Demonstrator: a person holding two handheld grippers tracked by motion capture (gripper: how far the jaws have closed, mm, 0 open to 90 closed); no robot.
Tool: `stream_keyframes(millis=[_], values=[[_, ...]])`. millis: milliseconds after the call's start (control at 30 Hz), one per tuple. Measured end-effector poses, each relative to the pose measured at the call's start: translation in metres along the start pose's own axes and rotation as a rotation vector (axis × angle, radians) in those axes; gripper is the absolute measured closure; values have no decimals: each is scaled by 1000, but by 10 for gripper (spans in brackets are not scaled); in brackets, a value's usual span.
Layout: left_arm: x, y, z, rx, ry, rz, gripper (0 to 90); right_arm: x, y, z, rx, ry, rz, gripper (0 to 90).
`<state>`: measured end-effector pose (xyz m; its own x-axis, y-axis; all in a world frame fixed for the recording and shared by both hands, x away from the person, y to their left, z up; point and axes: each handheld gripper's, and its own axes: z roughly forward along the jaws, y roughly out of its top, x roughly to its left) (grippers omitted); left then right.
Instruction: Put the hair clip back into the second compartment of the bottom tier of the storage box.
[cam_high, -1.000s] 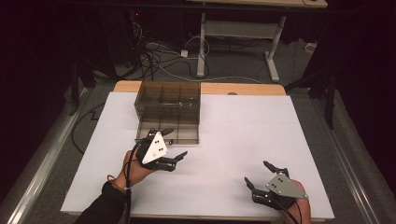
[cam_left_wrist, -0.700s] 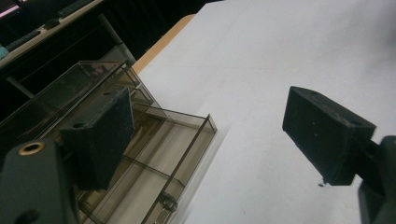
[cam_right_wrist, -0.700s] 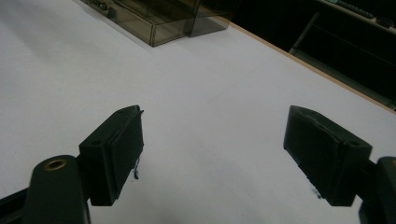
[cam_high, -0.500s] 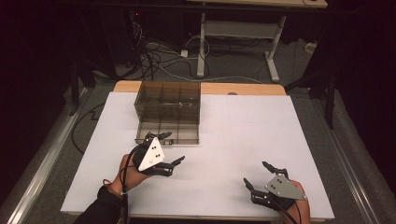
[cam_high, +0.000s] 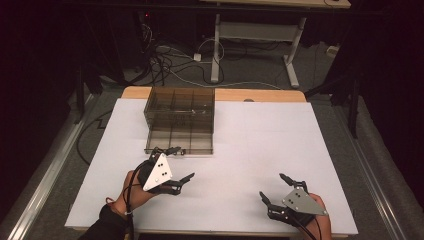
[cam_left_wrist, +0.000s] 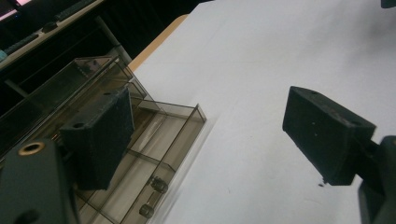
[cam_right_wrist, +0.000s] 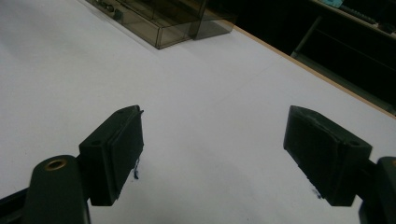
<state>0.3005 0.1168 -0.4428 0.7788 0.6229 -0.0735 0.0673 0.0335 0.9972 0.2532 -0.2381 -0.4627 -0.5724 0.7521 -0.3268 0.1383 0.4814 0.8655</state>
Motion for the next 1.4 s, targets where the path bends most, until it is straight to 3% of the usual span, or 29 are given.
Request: stream_keyframes(millis=[833, 1400], values=[[4, -24, -29, 2, 58, -10, 156, 3, 2, 1, -3, 9, -8, 200], [28, -46, -53, 60, 148, -97, 154, 1, 0, 4, 6, 14, 11, 199]])
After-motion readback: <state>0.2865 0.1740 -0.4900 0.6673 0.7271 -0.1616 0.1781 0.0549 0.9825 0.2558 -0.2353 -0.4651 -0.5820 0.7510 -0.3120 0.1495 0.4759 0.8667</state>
